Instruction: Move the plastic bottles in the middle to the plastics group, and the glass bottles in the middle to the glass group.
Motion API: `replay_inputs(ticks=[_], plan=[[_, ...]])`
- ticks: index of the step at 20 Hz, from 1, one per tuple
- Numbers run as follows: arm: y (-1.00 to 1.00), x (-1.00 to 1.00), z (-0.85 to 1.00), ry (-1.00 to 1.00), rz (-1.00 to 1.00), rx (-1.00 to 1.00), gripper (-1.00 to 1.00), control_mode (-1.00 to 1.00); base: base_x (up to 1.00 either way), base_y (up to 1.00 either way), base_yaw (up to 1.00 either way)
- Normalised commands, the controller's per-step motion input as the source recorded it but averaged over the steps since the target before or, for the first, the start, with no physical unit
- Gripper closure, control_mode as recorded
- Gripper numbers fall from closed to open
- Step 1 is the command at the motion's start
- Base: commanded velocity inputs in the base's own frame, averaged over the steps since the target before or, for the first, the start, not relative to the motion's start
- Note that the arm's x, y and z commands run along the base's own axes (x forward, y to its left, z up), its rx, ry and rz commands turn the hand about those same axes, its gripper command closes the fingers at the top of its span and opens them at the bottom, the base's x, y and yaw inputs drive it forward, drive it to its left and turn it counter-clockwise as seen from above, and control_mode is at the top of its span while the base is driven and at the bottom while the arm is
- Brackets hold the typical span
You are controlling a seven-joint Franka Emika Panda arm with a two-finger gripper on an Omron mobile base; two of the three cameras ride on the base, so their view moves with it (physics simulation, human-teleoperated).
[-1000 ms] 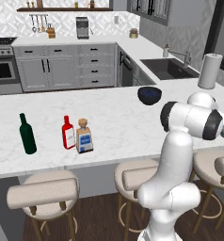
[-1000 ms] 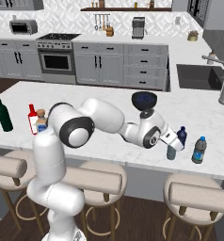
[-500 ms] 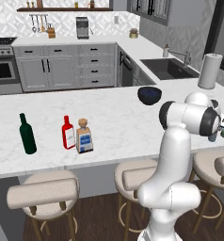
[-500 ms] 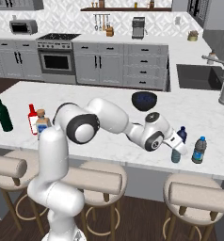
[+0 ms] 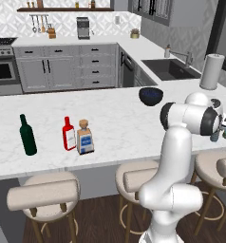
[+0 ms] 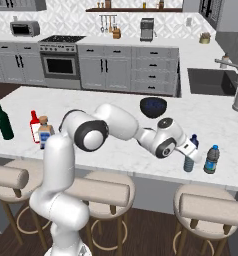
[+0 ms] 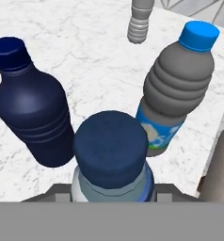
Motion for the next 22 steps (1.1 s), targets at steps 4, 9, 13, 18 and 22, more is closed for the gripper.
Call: replay_inputs(ticks=[4,9,13,18,22], plan=[[-0.05,0.02,-0.25,0.0,0.0,0.0,1.0,-1.0,0.0,0.0,0.0],[-0.07,0.0,-0.36,0.0,0.0,0.0,1.0,-1.0,0.0,0.0,0.0],[-0.02,0.0,-0.32,0.0,0.0,0.0,1.0,-1.0,0.0,0.0,0.0],[-0.01,-0.01,-0.29,-0.03,0.0,0.0,1.0,-1.0,0.0,0.0,0.0],[0.0,-0.15,-0.32,-0.11,0.0,0.0,1.0,-1.0,0.0,0.0,0.0]])
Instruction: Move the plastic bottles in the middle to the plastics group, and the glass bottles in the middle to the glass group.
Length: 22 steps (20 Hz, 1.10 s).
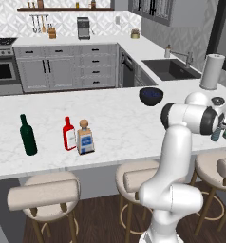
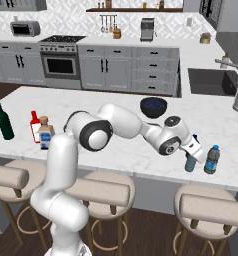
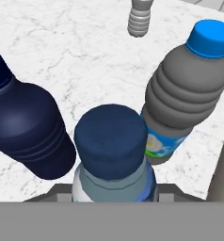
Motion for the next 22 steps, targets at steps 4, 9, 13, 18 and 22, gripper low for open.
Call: replay_inputs(ticks=[4,9,13,18,22], plan=[[0.0,-0.07,-0.27,-0.12,0.0,0.0,1.0,-1.0,0.0,0.0,0.0],[0.0,-0.02,-0.23,-0.1,0.0,0.0,-1.0,-1.0,0.0,0.0,0.0],[0.02,0.0,-0.11,-0.05,0.0,0.0,-1.0,-1.0,0.0,0.0,0.0],[0.06,0.0,-0.04,-0.05,0.0,0.0,-1.0,-1.0,0.0,0.0,0.0],[0.15,-0.02,0.0,-0.03,0.0,0.0,-1.0,-1.0,0.0,0.0,0.0]])
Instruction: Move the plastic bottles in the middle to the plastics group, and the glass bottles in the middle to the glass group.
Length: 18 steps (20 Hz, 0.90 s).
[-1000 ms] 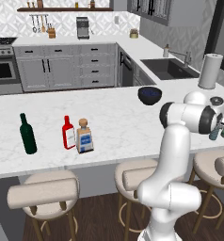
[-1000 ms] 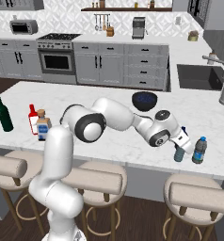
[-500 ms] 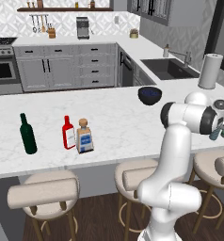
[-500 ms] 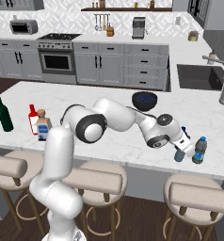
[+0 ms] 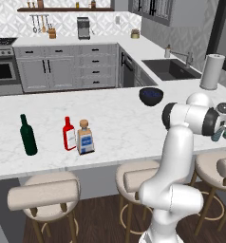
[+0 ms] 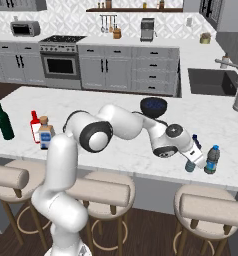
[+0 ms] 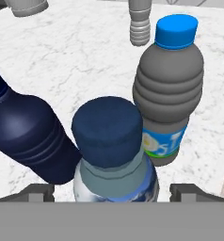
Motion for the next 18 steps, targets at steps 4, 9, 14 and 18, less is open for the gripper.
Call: replay_inputs(ticks=[4,9,14,18], plan=[[0.21,0.0,0.0,0.0,0.0,0.0,-1.0,-1.0,0.0,0.0,0.0],[0.12,0.0,0.0,0.0,0.0,0.0,-1.0,-1.0,0.0,0.0,0.0],[0.13,0.03,0.05,0.0,0.0,0.0,-1.0,-1.0,0.0,0.0,0.0],[0.08,0.03,0.1,0.0,0.0,0.0,-1.0,-1.0,0.0,0.0,0.0]])
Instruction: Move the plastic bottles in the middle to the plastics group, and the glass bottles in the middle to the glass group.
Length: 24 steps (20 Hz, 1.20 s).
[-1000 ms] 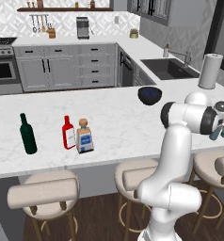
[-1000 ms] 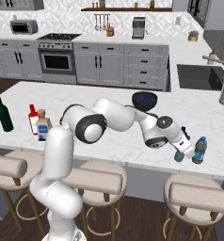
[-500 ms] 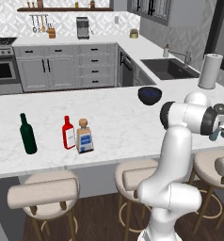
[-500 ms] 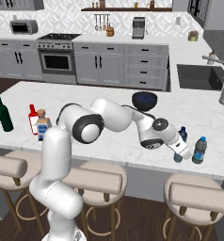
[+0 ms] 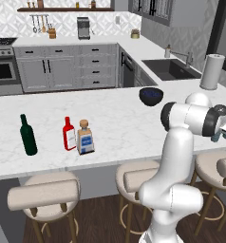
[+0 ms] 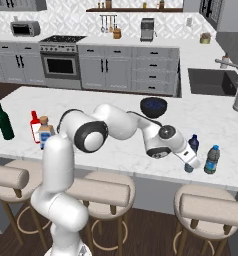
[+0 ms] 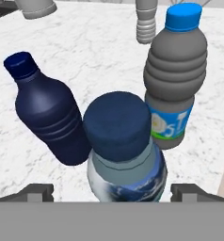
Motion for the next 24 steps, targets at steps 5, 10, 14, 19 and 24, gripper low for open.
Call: replay_inputs(ticks=[5,10,14,19,24], plan=[[0.04,0.02,0.09,0.0,0.0,0.0,-1.0,-1.0,0.0,0.0,0.0],[0.03,-0.15,0.08,0.0,0.0,-0.02,-1.0,-1.0,0.0,0.0,0.0],[0.1,-0.2,0.09,0.0,0.0,-0.01,-1.0,-1.0,0.0,0.0,0.0],[0.28,-0.24,0.07,0.0,0.0,0.0,-1.0,-1.0,0.0,0.0,0.0],[0.23,-0.39,0.17,0.02,0.0,-0.01,-1.0,-1.0,0.0,0.0,0.0]])
